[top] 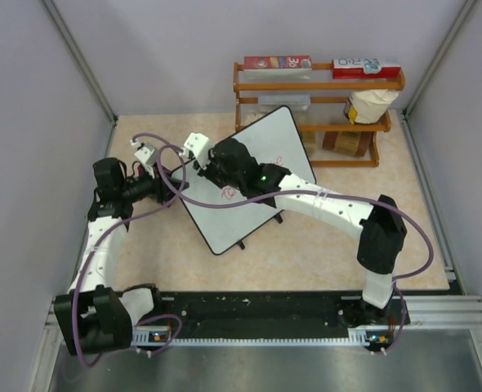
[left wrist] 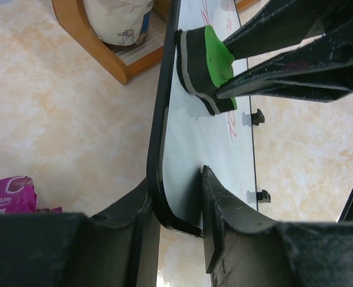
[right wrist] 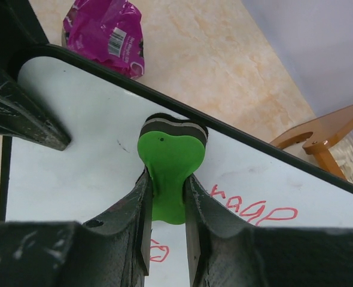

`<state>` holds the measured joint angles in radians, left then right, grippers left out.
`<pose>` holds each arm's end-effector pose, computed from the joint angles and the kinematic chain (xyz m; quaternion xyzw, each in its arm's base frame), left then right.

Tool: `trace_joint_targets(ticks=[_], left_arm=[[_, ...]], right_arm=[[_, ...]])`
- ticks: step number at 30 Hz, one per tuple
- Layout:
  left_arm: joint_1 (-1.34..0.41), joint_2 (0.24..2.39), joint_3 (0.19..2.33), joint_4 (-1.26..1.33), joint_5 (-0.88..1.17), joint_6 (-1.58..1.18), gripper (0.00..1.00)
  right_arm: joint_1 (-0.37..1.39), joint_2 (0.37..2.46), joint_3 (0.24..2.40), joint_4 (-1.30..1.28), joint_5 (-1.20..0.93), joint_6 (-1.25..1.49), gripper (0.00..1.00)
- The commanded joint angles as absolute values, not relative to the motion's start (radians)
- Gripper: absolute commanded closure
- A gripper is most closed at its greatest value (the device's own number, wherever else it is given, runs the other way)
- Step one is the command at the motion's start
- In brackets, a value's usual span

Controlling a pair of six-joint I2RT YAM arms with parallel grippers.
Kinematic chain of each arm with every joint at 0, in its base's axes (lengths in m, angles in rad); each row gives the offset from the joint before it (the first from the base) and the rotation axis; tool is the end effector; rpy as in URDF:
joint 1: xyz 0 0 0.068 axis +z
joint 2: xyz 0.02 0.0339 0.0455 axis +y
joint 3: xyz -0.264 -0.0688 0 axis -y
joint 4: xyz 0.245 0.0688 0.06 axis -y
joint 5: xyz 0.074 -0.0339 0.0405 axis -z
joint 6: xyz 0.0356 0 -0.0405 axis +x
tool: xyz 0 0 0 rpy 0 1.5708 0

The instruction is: Erase the whiteboard

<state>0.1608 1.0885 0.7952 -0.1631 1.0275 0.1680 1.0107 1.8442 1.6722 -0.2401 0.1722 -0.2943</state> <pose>0.2343 0.0071 0.2933 0.2625 0.7382 -0.3361 0.5226 0.2405 0.3720 0.3412 -0.4688 0.6910 0.1238 0.5361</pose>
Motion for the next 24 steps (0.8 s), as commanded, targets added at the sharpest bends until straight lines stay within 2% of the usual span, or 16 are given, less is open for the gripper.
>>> trace_joint_targets(ticks=[1, 24], left_arm=[[0.143, 1.077, 0.773, -0.241, 0.997, 0.356, 1.00], [0.144, 1.074, 0.773, -0.233, 1.003, 0.350, 1.00]], right_arm=[[0.943, 1.839, 1.717, -0.187, 0.236, -0.302, 1.00], [0.744, 1.740, 1.582, -0.152, 0.238, -0.290, 1.00]])
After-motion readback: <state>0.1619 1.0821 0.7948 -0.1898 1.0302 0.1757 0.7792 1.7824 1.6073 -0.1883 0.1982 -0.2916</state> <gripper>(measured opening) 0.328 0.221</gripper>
